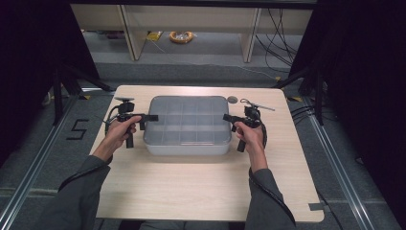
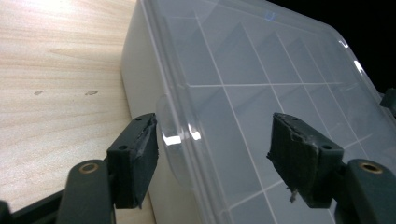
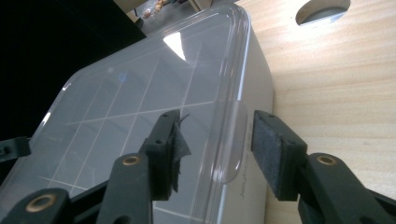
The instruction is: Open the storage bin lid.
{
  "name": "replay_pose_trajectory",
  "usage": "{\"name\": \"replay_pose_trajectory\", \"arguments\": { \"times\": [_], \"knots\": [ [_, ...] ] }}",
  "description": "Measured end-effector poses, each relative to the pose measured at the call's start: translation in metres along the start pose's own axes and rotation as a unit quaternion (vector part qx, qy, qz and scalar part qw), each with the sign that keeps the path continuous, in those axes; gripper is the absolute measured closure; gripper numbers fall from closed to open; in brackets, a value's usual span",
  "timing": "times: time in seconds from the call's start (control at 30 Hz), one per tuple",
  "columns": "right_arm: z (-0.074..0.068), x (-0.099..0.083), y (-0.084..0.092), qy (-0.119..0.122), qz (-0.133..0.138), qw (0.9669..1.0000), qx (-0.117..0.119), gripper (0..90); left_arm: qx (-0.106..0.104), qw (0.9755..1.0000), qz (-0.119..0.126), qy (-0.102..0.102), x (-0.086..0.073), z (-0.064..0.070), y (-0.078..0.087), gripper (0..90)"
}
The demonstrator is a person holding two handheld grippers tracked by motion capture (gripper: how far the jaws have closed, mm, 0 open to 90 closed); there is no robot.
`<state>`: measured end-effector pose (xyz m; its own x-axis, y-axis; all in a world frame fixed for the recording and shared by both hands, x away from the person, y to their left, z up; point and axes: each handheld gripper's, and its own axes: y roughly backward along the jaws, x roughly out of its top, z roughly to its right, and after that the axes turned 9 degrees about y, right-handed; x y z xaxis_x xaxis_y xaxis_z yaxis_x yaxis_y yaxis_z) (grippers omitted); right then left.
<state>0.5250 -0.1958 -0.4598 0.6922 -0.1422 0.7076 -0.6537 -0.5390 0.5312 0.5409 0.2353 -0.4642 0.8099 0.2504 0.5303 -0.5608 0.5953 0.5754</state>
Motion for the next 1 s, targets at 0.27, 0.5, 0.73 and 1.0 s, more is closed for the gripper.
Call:
{"name": "replay_pose_trajectory", "arguments": {
  "times": [0.27, 0.5, 0.73, 1.0],
  "knots": [
    [0.002, -0.002, 0.0, 0.008, 0.019, 0.9998, 0.0, 62.3, 0.005, 0.9999, 0.01, -0.009, 0.0, 0.002, 0.002, 45.2],
    [-0.002, -0.003, 0.008, -0.033, 0.039, 0.9987, -0.001, 66.2, 0.009, 0.9995, 0.026, -0.018, -0.002, 0.007, 0.01, 50.8],
    [-0.007, -0.002, 0.019, -0.052, 0.062, 0.9966, 0.015, 71.2, -0.005, 0.9988, 0.043, -0.024, 0.002, 0.014, 0.028, 56.5],
    [-0.016, 0.002, 0.033, -0.044, 0.078, 0.9956, 0.03, 70.5, -0.013, 0.9974, 0.06, -0.039, 0.002, 0.025, 0.045, 60.7]
  ]
}}
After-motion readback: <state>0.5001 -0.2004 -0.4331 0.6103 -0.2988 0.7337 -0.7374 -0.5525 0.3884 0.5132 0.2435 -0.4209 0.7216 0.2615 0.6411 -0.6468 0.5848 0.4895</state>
